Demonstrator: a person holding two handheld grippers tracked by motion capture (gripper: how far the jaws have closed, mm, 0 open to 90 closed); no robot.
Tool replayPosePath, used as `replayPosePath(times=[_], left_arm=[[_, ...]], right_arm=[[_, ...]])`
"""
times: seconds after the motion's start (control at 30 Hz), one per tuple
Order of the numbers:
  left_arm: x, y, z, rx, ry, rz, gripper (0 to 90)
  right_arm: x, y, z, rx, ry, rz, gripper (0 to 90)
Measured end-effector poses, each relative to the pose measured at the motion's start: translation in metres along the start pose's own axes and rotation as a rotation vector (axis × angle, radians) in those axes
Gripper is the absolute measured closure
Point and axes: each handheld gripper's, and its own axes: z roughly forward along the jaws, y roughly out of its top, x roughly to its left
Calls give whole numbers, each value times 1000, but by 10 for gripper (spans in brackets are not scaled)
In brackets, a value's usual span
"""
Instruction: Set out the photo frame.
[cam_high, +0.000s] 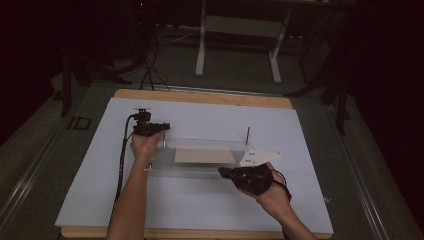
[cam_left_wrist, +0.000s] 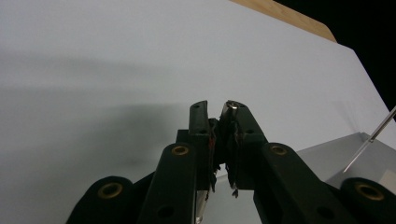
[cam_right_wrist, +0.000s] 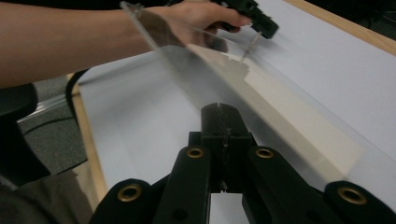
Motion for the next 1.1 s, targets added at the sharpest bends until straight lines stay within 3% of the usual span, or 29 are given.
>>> replayPosePath(times=[0.23,0.4,0.57,0.77,0.9,1.1], left_arm=[[1,0,0,0,-5,-7,811],[3,0,0,2,-21,-29,805],[4,0,0,1,-32,-29,802],[4,0,0,-2,-39,-11,798],[1,-1,-2,-13,-20,25,791],[0,-3,-5,-26,-30,74,693]], right_arm=[[8,-15,19,50,-33,-13,900],[9,-17,25,37,-105,-23,900],[9,-19,27,5,-126,-11,900],[9,-18,29,-10,-137,-7,900],[8,-17,29,-8,-130,-5,900],[7,-16,28,-11,-128,-3,900]])
